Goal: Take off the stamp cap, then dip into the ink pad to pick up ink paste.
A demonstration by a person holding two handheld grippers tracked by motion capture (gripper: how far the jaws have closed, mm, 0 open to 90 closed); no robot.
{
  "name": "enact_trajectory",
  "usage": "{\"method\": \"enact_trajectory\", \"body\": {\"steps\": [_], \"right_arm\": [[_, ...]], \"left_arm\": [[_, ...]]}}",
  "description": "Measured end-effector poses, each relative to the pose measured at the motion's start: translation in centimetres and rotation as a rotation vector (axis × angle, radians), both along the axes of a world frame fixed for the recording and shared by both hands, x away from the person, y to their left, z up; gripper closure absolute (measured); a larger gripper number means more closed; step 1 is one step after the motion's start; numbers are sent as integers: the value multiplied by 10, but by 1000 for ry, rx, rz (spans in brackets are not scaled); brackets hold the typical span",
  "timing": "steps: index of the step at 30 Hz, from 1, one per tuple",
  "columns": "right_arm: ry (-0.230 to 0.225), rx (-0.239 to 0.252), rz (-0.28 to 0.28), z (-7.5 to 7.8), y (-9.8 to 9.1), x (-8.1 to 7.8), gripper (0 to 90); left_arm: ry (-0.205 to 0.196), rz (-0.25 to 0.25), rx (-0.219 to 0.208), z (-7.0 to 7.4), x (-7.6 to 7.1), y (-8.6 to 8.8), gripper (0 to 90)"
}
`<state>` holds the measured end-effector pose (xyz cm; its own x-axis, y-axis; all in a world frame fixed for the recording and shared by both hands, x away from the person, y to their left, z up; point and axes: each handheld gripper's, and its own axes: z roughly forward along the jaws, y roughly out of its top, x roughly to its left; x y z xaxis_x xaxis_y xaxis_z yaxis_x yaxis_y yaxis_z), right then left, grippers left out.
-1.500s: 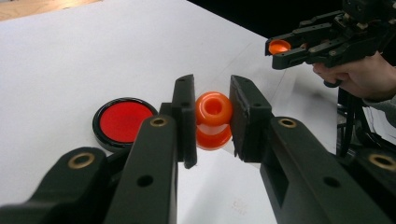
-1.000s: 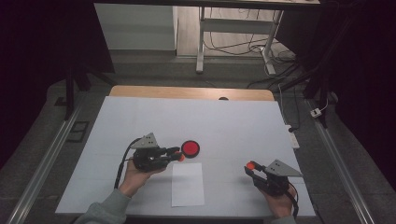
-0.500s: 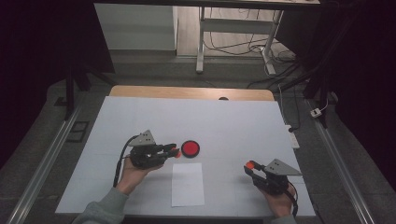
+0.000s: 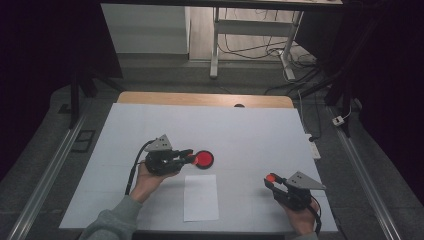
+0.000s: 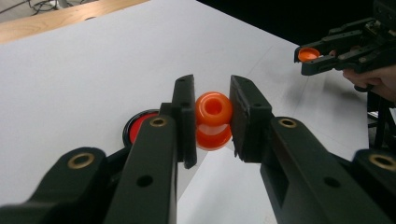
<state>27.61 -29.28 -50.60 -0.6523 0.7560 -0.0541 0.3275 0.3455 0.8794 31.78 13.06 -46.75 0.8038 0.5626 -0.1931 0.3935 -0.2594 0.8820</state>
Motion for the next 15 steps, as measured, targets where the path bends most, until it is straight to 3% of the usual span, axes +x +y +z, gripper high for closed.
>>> {"method": "enact_trajectory", "body": {"steps": [15], "right_arm": [[1, -9, 3, -1, 0, 0, 647]], "left_arm": [[1, -8, 27, -2, 13, -12, 724]]}}
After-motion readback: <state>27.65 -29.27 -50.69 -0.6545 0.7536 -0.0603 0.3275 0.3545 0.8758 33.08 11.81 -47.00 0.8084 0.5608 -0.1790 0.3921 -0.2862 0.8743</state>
